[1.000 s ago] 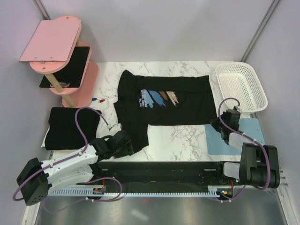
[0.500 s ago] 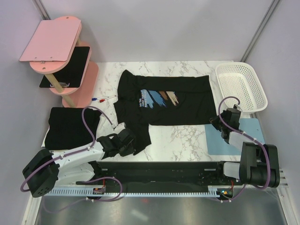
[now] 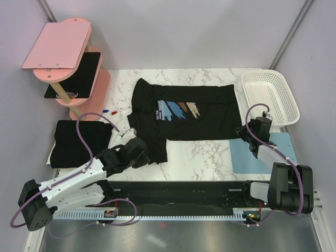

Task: Fold and stack the t-shirts
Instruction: Grap the side of the flattened tshirt closest away from the robot with both arms

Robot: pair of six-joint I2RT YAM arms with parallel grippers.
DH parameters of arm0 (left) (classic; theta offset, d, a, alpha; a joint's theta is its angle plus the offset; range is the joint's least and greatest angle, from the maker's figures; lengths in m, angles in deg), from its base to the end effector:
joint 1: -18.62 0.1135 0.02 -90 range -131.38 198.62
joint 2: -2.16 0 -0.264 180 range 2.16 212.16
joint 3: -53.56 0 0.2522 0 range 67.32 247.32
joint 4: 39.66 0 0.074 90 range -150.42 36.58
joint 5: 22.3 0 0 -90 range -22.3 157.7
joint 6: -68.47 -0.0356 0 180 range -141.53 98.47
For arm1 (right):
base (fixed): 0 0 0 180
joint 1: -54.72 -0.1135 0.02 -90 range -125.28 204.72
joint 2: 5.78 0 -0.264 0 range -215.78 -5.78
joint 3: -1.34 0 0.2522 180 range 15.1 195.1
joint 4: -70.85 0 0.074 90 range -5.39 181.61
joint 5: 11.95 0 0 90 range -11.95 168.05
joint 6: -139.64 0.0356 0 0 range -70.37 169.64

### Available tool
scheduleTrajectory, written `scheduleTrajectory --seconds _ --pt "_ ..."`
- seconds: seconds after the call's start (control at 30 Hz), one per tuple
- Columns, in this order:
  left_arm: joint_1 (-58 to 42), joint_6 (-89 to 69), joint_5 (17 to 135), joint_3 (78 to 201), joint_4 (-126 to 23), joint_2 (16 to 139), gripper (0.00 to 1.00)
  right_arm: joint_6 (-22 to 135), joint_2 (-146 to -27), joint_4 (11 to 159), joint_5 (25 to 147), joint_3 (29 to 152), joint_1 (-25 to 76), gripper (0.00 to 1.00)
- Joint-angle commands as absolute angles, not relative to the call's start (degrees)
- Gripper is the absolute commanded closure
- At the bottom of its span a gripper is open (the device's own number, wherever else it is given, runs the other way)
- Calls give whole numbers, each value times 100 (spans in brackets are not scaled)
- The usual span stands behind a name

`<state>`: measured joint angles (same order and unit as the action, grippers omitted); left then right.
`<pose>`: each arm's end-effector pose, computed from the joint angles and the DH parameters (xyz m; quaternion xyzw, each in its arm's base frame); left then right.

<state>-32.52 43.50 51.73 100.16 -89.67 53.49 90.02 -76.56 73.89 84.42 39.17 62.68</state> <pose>0.1136 -0.1253 0.2105 -0.1559 0.9318 -0.1846 0.2709 0.2315 -0.0284 0.1613 0.3412 0.8219 0.1741 0.4215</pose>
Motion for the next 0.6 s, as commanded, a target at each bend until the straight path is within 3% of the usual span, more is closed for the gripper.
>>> scheduleTrajectory --seconds 0.0,0.07,0.1,0.2,0.57 --pt "-3245 4114 4687 10414 -9297 5541 98 8831 -7548 7791 8421 4287 6245 89" --pt "-3253 4079 4695 10449 -9288 5682 98 8813 -7530 7994 8359 4305 6254 72" --pt "-3253 4070 4704 10450 -9280 5778 98 8796 -7452 8169 8289 4287 6254 57" --pt "-3253 4061 4713 10415 -9271 5858 98 8760 -7135 8407 8017 4129 6280 39" --pt "-3245 3999 4652 10283 -9227 5735 98 8751 -7195 8567 7436 3909 6342 42"
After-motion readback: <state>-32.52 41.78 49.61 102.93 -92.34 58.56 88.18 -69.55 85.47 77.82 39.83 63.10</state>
